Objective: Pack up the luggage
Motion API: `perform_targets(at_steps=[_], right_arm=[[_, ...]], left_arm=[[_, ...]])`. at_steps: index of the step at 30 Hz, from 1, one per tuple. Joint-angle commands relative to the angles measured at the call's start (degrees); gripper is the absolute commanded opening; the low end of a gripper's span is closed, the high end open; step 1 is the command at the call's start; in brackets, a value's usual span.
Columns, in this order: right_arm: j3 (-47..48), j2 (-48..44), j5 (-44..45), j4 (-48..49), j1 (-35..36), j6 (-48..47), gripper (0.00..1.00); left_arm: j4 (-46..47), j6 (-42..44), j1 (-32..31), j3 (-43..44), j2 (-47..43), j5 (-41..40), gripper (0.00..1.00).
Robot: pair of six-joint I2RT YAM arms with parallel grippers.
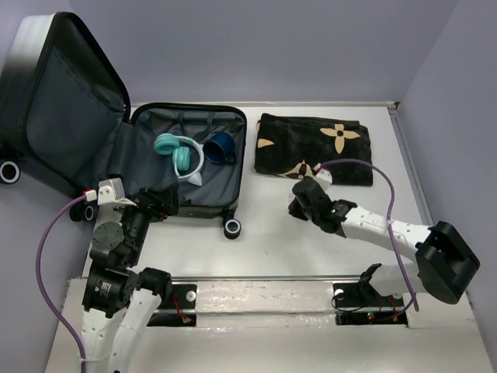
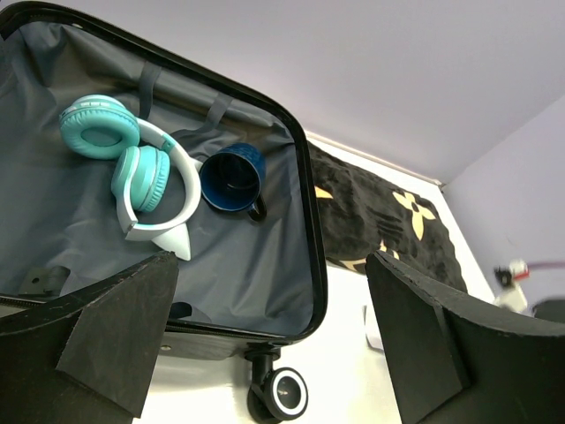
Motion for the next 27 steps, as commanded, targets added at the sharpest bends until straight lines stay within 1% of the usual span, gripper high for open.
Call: perform_targets(at_steps=[1,3,4,5,6,7,8,9,11,12,13,16,20,24,27], right_arm=[[10.9,3.1,-8.2,-11.1,-8.4,-27.2,0.35],[13.1,4.0,-13.0,-11.6,-12.3,-32.7,0.42],[15.1,4.4,-19.0,-11.6,-16.0,-37.0,0.47],[16.2,5.2,-21.8,-11.6,-17.3,-39.4,0.52],[17.5,7.3,-23.5,-12.7,-17.8,-42.2,0.61],[18.7,8.5,-26.9,-13.1,-18.4,-46.3,0.66],[21.1,11.4,-28.4,-14.5,-19.0,-48.1,0.70],[22.7,12.8,-30.6,-15.8,-19.6,-51.6,0.71],[25.8,14.9,-31.9,-16.7,-20.1,-54.7,0.74],[26.6,16.6,-34.4,-16.8,-20.7,-56.3,0.74],[27.4,17.4,-35.1,-17.4,-20.7,-59.8,0.75],[30.3,19.9,-34.8,-18.5,-21.2,-64.0,0.80],[33.9,24.2,-36.8,-20.7,-22.7,-66.0,0.80],[34.7,29.0,-37.6,-22.8,-23.5,-66.9,0.81],[34.0,31.5,-39.8,-23.3,-24.0,-67.0,0.80]], left_arm=[[2.8,1.0,-0.4,-0.3,-0.4,1.1,0.99],[2.9,1.0,-0.4,-0.3,-0.2,1.1,0.99],[2.9,1.0,-0.4,-0.3,-0.2,1.1,0.99],[2.9,1.0,-0.4,-0.3,-0.1,1.2,0.99],[2.9,1.1,-0.4,-0.3,0.0,1.1,0.99],[2.9,1.1,-0.4,-0.3,0.1,1.1,0.99],[2.9,1.1,-0.4,-0.3,0.3,1.2,0.99],[2.9,1.2,-0.4,-0.2,0.4,1.3,0.99],[2.9,1.3,-0.4,-0.3,0.6,1.2,0.99],[2.9,1.3,-0.4,-0.3,0.7,1.3,0.99],[2.9,1.3,-0.4,-0.2,0.7,1.3,0.99],[2.9,1.3,-0.4,-0.2,0.7,1.4,0.99],[2.9,1.3,-0.4,-0.1,0.6,1.4,0.99],[2.9,1.4,-0.4,-0.2,0.5,1.4,0.99],[2.9,1.5,-0.4,-0.2,0.5,1.5,0.99]])
